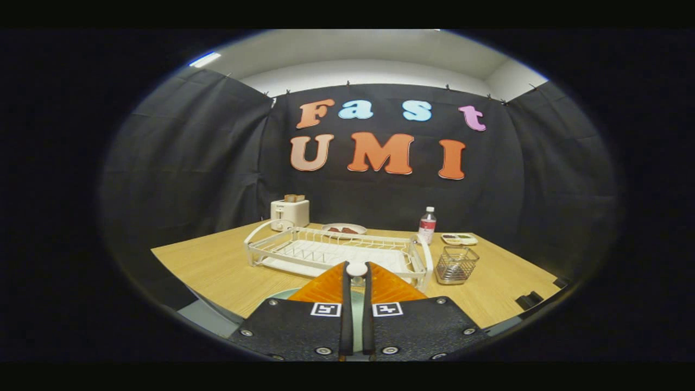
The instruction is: Take the plate from the dish rack, then take the spoon from the basket and place it into the plate.
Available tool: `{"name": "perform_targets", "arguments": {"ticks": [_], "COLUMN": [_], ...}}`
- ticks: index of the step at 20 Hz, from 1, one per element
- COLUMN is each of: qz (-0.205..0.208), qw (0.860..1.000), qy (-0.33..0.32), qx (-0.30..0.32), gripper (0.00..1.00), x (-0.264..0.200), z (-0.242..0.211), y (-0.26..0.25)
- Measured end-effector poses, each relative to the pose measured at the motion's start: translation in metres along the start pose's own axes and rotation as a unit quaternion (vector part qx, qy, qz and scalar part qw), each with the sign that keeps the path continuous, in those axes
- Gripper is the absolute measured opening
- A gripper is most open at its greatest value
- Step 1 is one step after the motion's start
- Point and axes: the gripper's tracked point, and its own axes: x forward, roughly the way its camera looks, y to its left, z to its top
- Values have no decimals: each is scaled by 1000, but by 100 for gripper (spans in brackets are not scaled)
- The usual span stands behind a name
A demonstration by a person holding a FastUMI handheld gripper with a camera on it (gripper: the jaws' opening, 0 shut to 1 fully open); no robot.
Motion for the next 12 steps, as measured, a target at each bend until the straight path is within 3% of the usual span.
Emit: {"name": "perform_targets", "arguments": {"ticks": [12], "qz": [36], "qw": [997], "qy": [49], "qx": [36], "gripper": [10], "x": [15], "z": [-42], "y": [28]}}
